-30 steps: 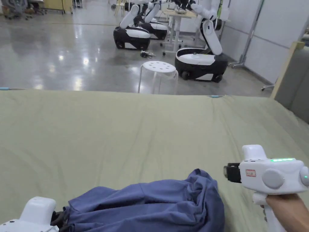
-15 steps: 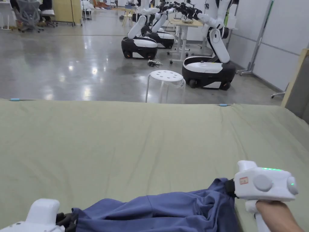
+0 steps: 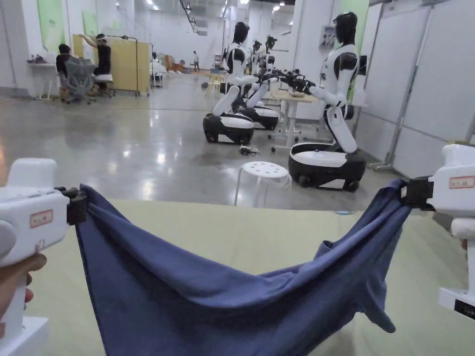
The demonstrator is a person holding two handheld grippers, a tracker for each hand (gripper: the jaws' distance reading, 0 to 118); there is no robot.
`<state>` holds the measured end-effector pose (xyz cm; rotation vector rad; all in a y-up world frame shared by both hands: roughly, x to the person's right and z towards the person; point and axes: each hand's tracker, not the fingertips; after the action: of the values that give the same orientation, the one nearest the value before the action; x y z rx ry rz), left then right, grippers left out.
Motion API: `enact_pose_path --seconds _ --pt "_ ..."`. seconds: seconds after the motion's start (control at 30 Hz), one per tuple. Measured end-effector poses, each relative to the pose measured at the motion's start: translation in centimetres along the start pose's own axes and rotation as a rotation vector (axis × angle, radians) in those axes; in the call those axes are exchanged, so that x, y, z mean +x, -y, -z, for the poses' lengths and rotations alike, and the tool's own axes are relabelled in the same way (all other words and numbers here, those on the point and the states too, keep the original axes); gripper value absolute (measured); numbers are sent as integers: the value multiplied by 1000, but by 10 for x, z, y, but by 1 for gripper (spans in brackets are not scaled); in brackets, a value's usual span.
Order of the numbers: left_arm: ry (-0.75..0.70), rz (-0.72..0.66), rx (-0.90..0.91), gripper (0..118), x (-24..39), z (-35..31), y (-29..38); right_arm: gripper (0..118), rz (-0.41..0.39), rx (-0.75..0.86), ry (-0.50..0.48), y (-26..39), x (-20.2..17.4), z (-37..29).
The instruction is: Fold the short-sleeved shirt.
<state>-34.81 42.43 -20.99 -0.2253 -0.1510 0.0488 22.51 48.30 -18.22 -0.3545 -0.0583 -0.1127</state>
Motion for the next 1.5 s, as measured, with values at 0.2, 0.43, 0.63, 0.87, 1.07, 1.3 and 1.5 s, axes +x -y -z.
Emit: enact_pose_path --seconds 0.2,0.43,0.63,0.87,1.07,1.3,1.5 --pt "-72 -8 130 6 -29 4 -97 7 6 205 56 -92 -1 -26" --pt "-65 -79 216 6 -39 40 -162 7 96 313 68 -158 -1 -20" --pt "-92 -88 202 6 -47 83 -154 6 84 290 92 -151 -2 19" --pt "-107 -95 123 6 -38 125 -56 7 135 122 105 -67 12 89" --pt "-96 -150 54 6 -36 121 -8 7 158 65 130 -29 28 96" --pt "-37 -98 -19 6 -32 51 21 7 87 10 120 15 39 35" --pt "74 -46 -213 6 -40 -41 103 7 -17 -156 81 132 44 -31"
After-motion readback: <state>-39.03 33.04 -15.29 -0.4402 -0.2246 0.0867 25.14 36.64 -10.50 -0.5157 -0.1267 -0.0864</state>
